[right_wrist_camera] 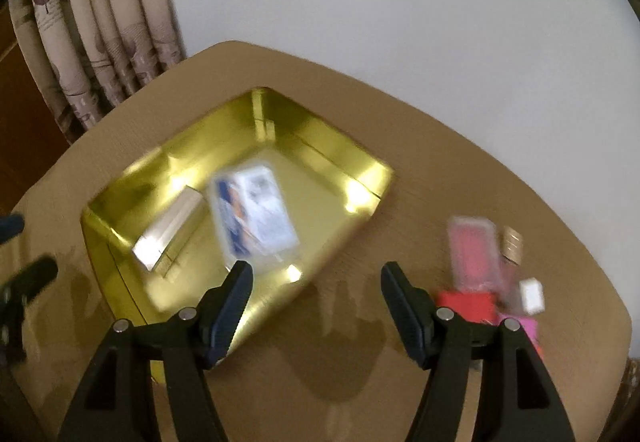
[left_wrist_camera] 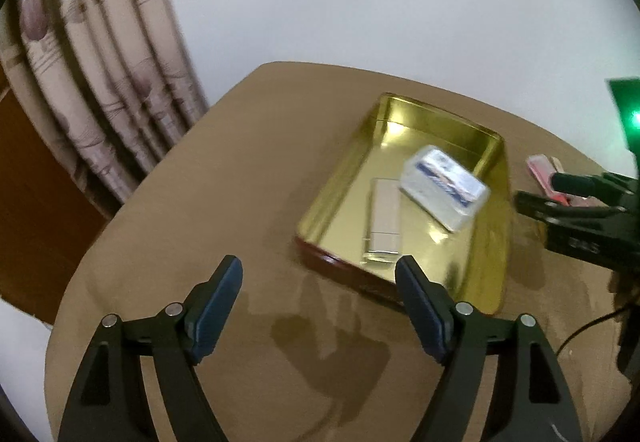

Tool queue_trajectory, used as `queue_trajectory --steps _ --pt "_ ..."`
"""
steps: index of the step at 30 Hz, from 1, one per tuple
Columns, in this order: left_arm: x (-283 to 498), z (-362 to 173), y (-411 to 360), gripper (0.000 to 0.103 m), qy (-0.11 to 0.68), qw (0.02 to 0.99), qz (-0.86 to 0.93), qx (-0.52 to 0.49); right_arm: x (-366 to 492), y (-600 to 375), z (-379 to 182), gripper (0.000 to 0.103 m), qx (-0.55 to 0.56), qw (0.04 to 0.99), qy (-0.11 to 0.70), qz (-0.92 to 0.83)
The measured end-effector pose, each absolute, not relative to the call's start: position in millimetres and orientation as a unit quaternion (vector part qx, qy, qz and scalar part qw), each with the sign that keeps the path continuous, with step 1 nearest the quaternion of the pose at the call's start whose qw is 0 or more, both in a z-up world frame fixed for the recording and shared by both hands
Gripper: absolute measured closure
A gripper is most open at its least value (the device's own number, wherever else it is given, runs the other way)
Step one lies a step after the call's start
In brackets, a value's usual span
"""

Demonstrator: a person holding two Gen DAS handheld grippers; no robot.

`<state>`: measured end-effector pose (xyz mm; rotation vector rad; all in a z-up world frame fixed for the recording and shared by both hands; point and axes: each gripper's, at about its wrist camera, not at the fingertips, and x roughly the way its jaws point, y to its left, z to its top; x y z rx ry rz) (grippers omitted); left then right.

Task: Organize rigid objects
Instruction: 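Lower the clear plastic box into the tin and open the right tool, then grasp the striped cube with the left tool while the right tool grasps the red tape measure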

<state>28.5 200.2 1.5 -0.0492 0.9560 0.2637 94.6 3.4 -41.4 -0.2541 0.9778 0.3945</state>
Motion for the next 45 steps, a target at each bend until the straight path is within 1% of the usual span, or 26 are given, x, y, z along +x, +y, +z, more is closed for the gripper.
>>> queue_trajectory --steps 4,9,15,26,30,32,33,34,43,45 --pt "34.5 -0.7 169.2 0.025 0.46 0.882 0.102 -0.008 81.7 -68.4 -44.9 0.034 -0.111 0.866 0.464 0.153" --pt "45.2 -4.6 128.0 0.024 0.466 0.882 0.07 0.015 76.4 -159.6 -62.9 0.034 -0.103 0.868 0.475 0.1" --pt "59.9 -14.6 77.3 0.024 0.48 0.876 0.039 0.038 77.9 -228.1 -93.5 0.034 -0.072 0.859 0.5 0.084" --pt "99.3 -44.9 1.1 0.023 0.511 0.856 -0.003 0.082 104.9 -227.2 -125.4 0.034 -0.064 0.864 0.485 0.12" --pt "118.6 -58.7 -17.9 0.023 0.523 0.848 -0.013 0.086 105.0 -231.3 -131.4 0.035 -0.049 0.876 0.462 0.127" --pt "129.9 -62.8 -24.9 0.023 0.521 0.849 -0.012 0.087 108.5 -229.6 -133.9 0.04 -0.047 0.881 0.455 0.122" --pt "134.4 -64.7 -27.2 0.023 0.523 0.848 -0.011 0.087 105.3 -230.3 -133.2 0.051 -0.049 0.883 0.451 0.121" --pt "139.4 -67.1 -30.5 0.023 0.524 0.847 -0.011 0.087 102.7 -231.0 -132.7 0.053 -0.049 0.885 0.447 0.12" --pt "166.8 -84.3 -41.7 0.023 0.547 0.835 -0.008 0.06 59.6 -237.9 -128.8 0.053 -0.038 0.887 0.452 0.091" --pt "174.3 -89.1 -36.6 0.027 0.554 0.831 0.002 0.05 49.6 -238.2 -129.1 0.053 -0.03 0.888 0.451 0.082"
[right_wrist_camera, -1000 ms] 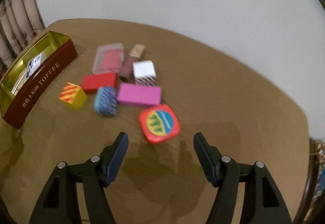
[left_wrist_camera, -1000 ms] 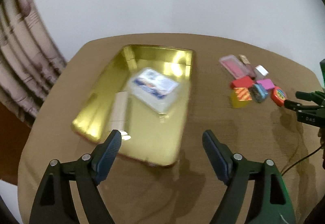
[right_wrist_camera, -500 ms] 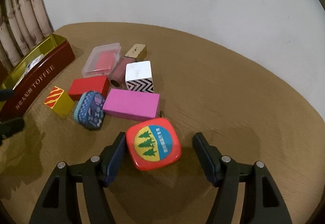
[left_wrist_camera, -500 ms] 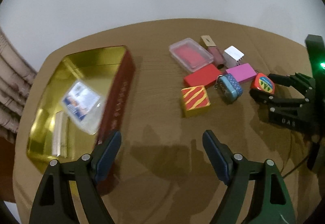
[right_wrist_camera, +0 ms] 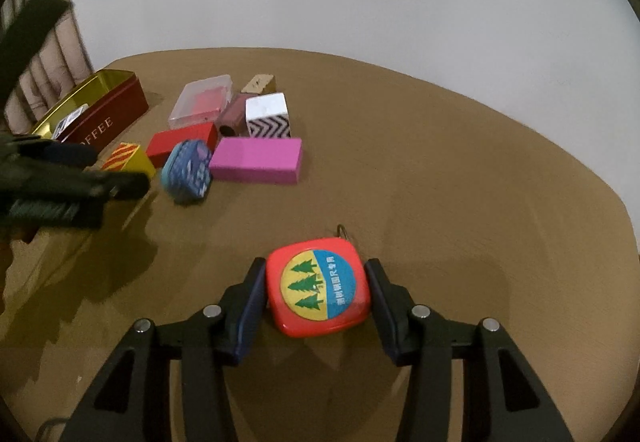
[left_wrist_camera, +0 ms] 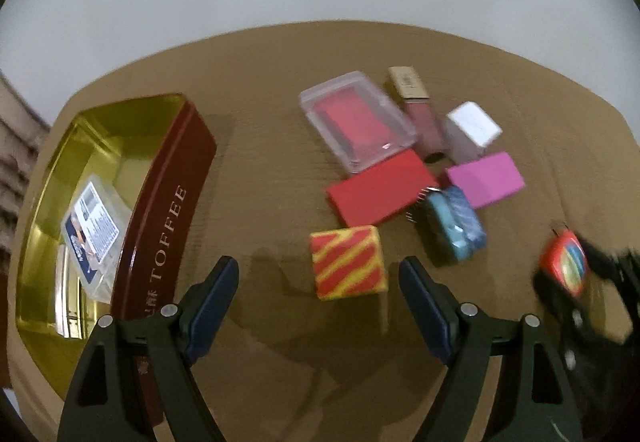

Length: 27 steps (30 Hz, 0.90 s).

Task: Organize rigid objects
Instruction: 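Grasp the striped cube with the left tool while the right tool grasps the red tape measure, then place the striped cube in the tin beside the silver bar, open left tool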

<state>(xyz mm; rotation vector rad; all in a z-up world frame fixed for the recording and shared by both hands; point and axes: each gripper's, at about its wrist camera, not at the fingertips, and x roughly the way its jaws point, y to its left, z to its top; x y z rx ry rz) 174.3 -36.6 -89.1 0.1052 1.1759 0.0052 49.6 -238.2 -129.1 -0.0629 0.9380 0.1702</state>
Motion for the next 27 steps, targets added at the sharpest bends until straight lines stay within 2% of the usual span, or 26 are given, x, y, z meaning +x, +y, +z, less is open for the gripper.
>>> queue_trajectory --steps 4,6,7,17,27 --pt "183.3 -95.9 -27.9 0.048 0.568 0.823 -0.006 0.02 37.6 -239.6 -129.5 0.053 -0.026 0.895 0.44 0.073" --pt "182.2 -94.0 -25.6 0.064 0.567 0.823 -0.012 0.015 38.7 -234.4 -132.6 0.053 -0.028 0.899 0.432 0.067" --pt "181.7 -92.9 -24.8 0.077 0.566 0.824 -0.017 0.019 36.7 -234.5 -132.6 0.053 -0.031 0.901 0.428 0.065" --pt "157.8 -76.2 -21.1 0.077 0.559 0.828 -0.046 0.023 40.4 -232.4 -133.8 0.053 -0.032 0.902 0.427 0.062" --pt "134.4 -23.3 -0.2 0.077 0.51 0.856 -0.054 0.07 39.8 -232.4 -133.2 0.054 -0.035 0.902 0.427 0.063"
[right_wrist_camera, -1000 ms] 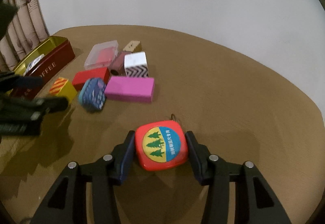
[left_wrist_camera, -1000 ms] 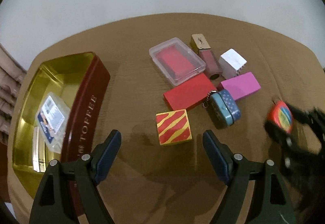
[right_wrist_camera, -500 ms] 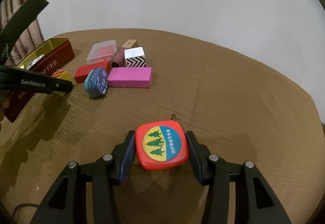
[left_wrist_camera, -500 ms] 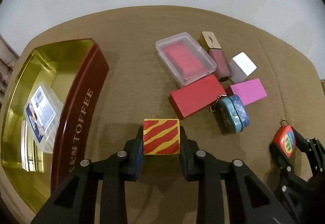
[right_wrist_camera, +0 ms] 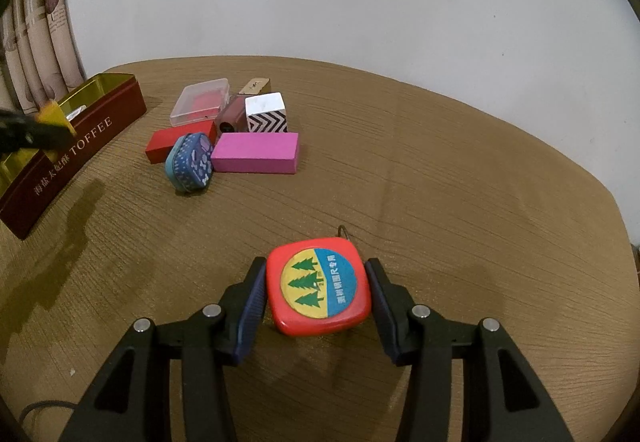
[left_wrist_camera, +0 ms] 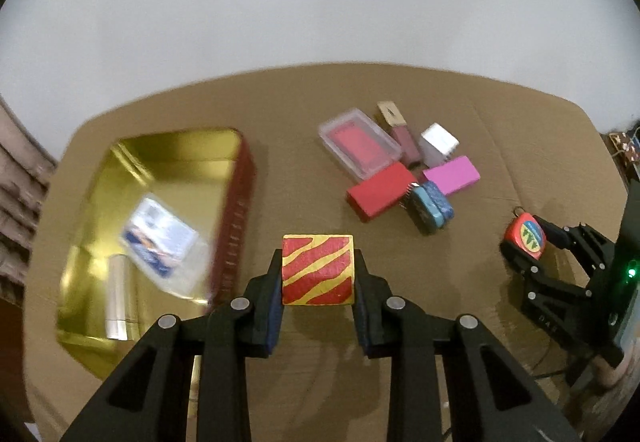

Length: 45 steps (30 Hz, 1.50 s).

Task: Organize rigid objects
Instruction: 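Place the striped cube in the tin beside the silver bar, open left tool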

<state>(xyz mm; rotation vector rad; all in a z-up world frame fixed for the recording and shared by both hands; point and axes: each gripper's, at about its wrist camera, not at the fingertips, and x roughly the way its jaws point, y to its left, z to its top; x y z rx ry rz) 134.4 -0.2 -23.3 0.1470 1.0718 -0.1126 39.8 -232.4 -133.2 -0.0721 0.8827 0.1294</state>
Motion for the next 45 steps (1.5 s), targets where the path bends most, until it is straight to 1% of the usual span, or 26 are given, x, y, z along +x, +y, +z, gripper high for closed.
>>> queue_trajectory --steps 4,9,15,26,38,42,43,44,45 --pt "131.9 -8.4 32.3 0.077 0.504 0.861 -0.03 0.061 39.8 -232.3 -133.2 0.053 -0.035 0.902 0.427 0.062" --pt "126.5 -2.9 82.2 0.077 0.509 0.86 0.008 0.041 40.2 -232.0 -132.9 0.053 -0.037 0.901 0.427 0.062" --pt "117.2 -20.1 119.3 0.077 0.532 0.846 0.025 0.019 41.1 -232.1 -132.7 0.053 -0.037 0.901 0.427 0.062" --pt "119.2 -72.7 131.6 0.077 0.573 0.818 0.038 0.023 45.8 -230.4 -134.4 0.053 -0.041 0.901 0.427 0.063" --pt "123.6 -82.8 137.5 0.075 0.565 0.823 0.047 0.027 48.1 -231.3 -135.1 0.053 -0.04 0.901 0.426 0.065" --pt "122.0 -80.2 137.4 0.069 0.564 0.825 0.04 0.025 49.2 -230.9 -134.7 0.054 -0.039 0.901 0.428 0.062" --pt "120.1 -76.5 136.4 0.065 0.558 0.828 0.038 0.026 49.8 -230.7 -134.6 0.054 -0.04 0.901 0.428 0.062" --pt "118.4 -73.6 135.7 0.06 0.554 0.831 0.036 0.027 50.9 -231.2 -134.3 0.054 -0.035 0.9 0.43 0.06" --pt "116.1 -69.1 134.9 0.057 0.548 0.835 0.035 0.029 51.5 -231.2 -134.0 0.054 -0.033 0.899 0.433 0.057"
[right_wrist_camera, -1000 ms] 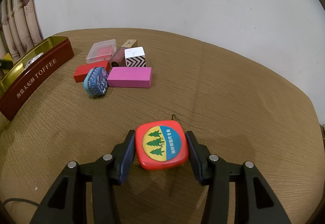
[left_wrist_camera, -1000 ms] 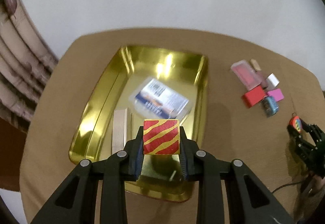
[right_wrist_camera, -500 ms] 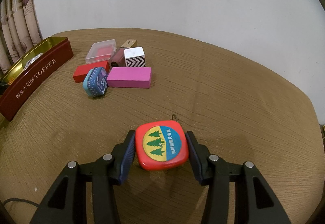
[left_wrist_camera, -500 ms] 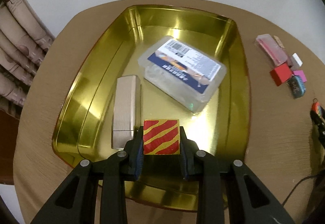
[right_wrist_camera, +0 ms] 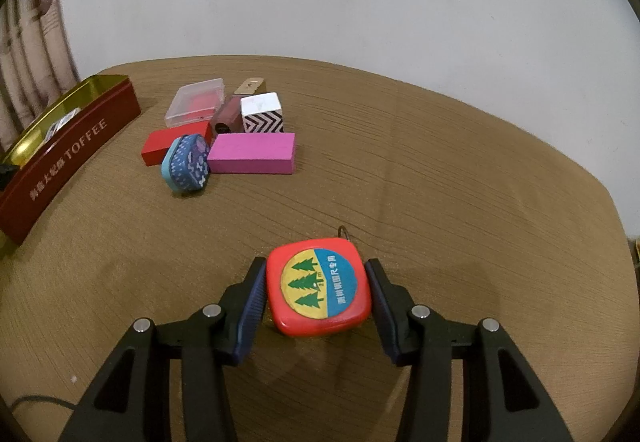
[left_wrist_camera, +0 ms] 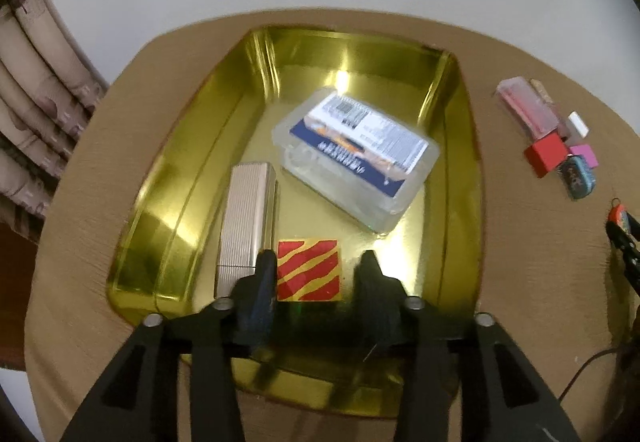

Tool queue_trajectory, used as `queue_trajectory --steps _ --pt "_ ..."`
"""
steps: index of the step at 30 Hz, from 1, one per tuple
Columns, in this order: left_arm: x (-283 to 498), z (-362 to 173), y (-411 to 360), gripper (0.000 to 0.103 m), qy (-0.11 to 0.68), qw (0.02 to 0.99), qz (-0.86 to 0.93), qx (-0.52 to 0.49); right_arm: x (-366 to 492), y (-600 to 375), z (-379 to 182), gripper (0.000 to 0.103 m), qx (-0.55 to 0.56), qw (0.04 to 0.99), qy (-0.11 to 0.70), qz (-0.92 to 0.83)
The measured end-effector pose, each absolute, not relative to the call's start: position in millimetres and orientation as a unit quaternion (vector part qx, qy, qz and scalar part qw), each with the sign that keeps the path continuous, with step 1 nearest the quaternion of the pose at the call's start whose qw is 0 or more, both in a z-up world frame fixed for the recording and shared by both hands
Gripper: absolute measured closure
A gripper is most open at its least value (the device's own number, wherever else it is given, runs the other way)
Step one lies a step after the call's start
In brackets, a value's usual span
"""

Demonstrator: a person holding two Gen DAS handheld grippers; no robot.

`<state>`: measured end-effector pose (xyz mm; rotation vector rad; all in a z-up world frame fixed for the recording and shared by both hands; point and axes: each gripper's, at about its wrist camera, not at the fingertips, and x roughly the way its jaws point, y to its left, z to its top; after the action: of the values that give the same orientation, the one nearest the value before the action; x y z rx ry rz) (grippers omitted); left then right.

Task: Organize rigid objects
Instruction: 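Place the striped cube in the tin beside the silver bar, open left tool, then lower the red tape measure into the tin and open the right tool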

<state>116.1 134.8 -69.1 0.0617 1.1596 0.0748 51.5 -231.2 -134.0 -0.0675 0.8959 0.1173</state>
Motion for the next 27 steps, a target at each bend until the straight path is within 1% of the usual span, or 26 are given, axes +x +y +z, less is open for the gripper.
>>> queue_trajectory --steps 2,5,11,13,18,23,27 --pt "110.6 -59.2 132.9 0.043 0.536 0.843 0.037 0.034 52.7 -229.9 -133.0 0.054 -0.033 0.897 0.438 0.05" --pt "99.3 -45.0 132.8 0.036 0.515 0.855 0.041 0.038 55.0 -227.3 -129.5 0.054 -0.033 0.892 0.449 0.038" --pt "71.2 -27.7 147.3 0.028 0.484 0.872 0.067 0.044 49.8 -217.5 -112.4 0.054 -0.023 0.892 0.451 0.03" --pt "61.0 -28.2 156.8 0.028 0.481 0.873 0.08 0.032 47.1 -210.7 -103.9 0.054 -0.015 0.892 0.451 0.04" --pt "40.3 -36.1 182.3 0.028 0.489 0.867 0.099 -0.006 47.4 -168.2 -76.5 0.054 -0.033 0.896 0.435 0.082" --pt "26.5 -34.9 194.3 0.027 0.484 0.867 0.113 -0.021 53.4 -104.4 -43.7 0.054 -0.051 0.898 0.412 0.148" --pt "21.0 -32.0 202.1 0.026 0.483 0.867 0.119 -0.03 59.6 -50.3 -31.2 0.054 -0.074 0.888 0.41 0.194"
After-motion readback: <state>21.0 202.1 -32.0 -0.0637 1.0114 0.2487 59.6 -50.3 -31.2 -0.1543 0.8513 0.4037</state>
